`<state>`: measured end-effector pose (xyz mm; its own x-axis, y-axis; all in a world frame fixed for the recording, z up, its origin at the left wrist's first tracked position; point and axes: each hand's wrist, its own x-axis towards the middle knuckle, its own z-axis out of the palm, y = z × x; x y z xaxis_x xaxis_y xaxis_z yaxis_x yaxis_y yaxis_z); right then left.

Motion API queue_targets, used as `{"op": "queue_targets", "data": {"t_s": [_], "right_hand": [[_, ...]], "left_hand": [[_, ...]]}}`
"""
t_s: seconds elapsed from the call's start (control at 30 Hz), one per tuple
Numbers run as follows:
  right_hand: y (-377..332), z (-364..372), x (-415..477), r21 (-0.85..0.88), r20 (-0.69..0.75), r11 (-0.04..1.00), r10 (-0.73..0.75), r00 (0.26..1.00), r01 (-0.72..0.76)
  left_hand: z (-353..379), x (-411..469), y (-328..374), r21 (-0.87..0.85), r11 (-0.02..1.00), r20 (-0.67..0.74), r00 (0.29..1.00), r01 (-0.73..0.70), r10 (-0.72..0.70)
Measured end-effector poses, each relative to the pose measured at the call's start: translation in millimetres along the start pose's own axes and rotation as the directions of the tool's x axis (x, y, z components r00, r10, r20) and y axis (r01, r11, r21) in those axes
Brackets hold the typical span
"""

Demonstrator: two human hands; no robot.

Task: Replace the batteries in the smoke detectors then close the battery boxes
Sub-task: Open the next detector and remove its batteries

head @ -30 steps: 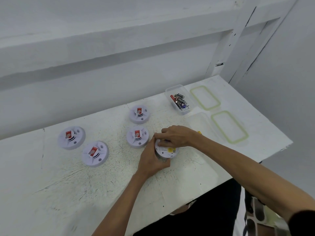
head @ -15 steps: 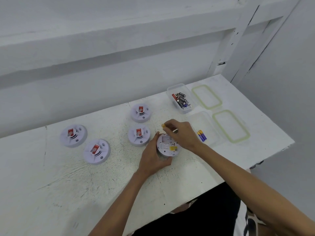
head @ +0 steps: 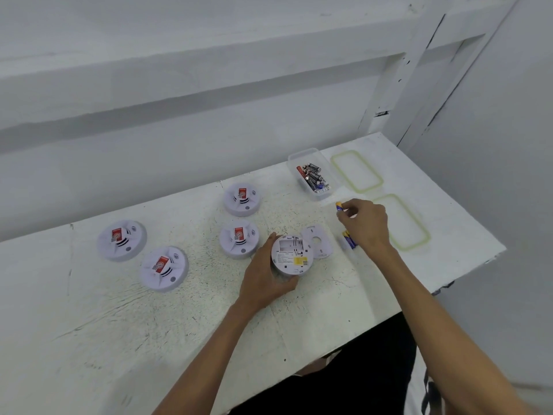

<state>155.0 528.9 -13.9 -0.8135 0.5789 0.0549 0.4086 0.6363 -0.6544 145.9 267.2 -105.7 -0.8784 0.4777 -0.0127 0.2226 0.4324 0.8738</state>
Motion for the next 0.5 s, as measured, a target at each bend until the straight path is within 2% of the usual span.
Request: {"op": "queue_targets", "data": {"t_s": [0.17, 0.37, 0.5], "right_hand": [[20.2, -5.4, 11.5, -0.206, 0.058, 0.973, 0.123, 0.991, -0.108], [29.3, -4.9, 0.9, -0.452, 0.112, 0.889, 0.146, 0.983, -0.080], [33.0, -2.4, -5.3, -0.525, 0.153, 0.848, 0.175, 0.973, -0.070]], "left_hand": [[0.4, 0.4, -0.1, 0.014, 1.000, -0.002, 1.000, -0.001, 0.001], [-1.6, 3.1, 2.1, 0.026, 1.000, 0.002, 1.000, -0.011, 0.011], [-1.9, 2.0, 1.3, 0.006, 1.000, -0.010, 1.000, -0.029, 0.029]]}}
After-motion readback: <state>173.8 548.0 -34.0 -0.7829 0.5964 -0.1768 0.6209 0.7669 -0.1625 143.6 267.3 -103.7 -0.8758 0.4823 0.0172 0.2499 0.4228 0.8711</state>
